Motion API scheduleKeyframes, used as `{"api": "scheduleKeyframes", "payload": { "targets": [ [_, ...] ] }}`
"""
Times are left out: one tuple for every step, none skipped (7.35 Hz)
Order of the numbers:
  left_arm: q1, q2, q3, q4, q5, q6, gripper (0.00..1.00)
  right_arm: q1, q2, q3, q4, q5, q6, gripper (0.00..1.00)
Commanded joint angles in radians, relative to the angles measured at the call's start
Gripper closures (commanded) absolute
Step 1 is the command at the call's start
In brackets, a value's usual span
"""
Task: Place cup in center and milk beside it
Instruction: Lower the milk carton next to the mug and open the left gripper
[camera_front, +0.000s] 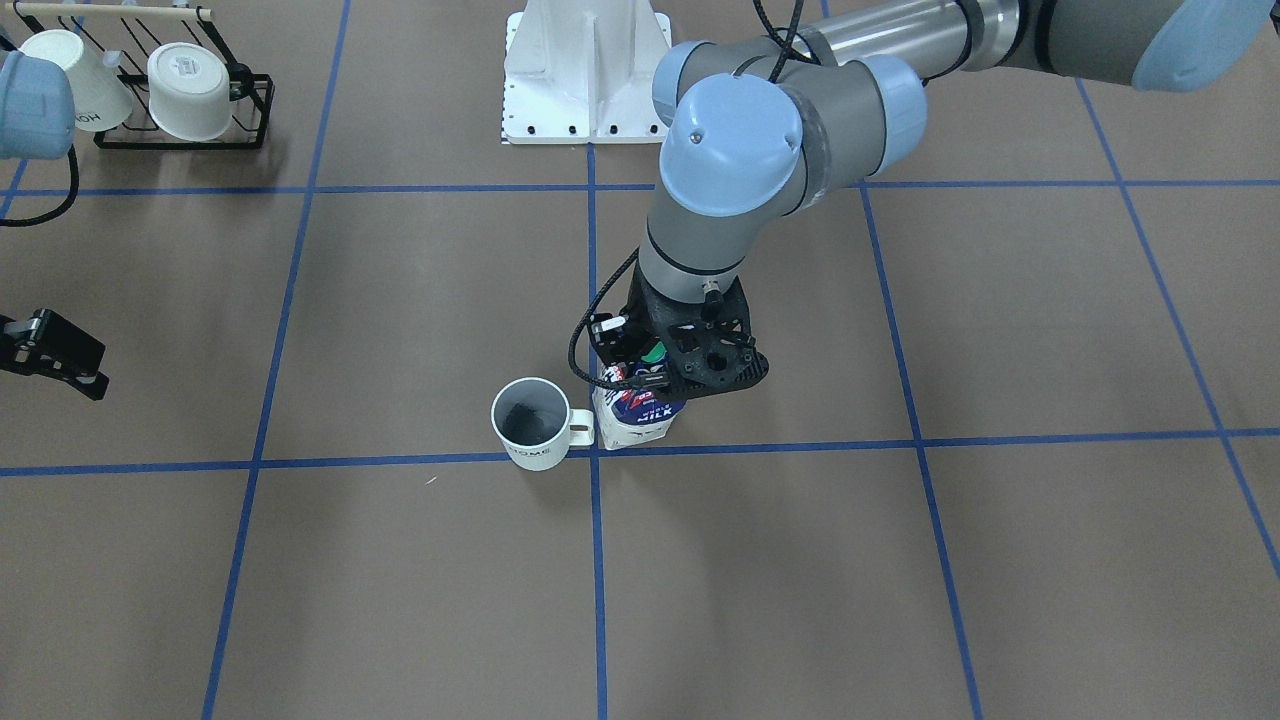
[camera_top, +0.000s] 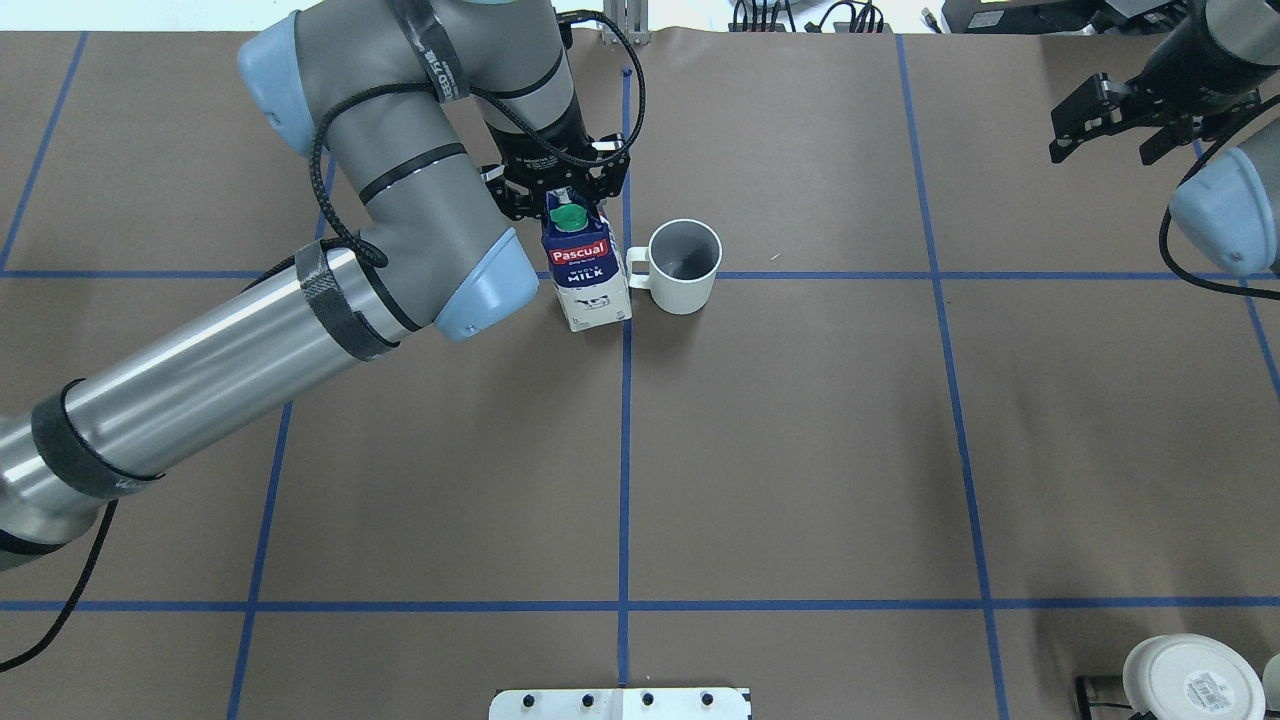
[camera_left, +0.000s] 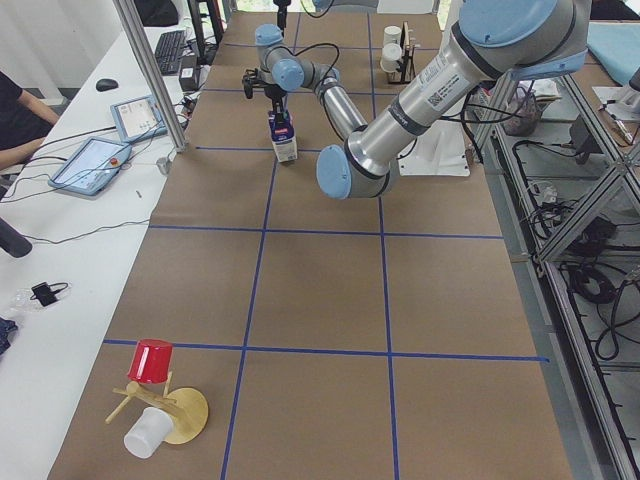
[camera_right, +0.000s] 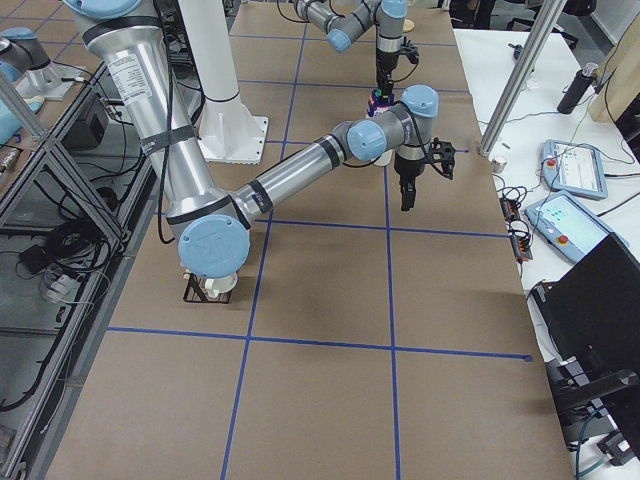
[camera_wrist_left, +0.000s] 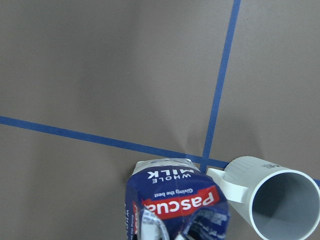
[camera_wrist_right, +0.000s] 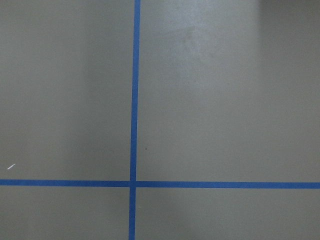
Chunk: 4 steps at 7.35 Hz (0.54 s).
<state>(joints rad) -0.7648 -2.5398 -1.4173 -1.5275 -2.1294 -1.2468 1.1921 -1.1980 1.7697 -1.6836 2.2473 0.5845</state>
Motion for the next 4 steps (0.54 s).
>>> {"api": "scheduleKeyframes", "payload": {
  "targets": [
    [0.002,0.001,-0.003,-0.003,0.008,0.003,0.03,0.000,0.000,-0.003,-0.001,0.000,0.000,0.00],
    [0.002,0.006,-0.037,-0.005,0.037,0.007,0.02,0.001,-0.015,0.014,0.005,-0.009,0.009,0.00],
    [-0.002,0.018,-0.073,-0.002,0.039,0.009,0.02,0.000,-0.047,0.028,0.015,-0.009,0.014,0.00],
    [-0.010,0.053,-0.144,0.003,0.037,0.009,0.02,0.000,-0.049,0.031,0.016,-0.011,0.006,0.00]
  ]
}}
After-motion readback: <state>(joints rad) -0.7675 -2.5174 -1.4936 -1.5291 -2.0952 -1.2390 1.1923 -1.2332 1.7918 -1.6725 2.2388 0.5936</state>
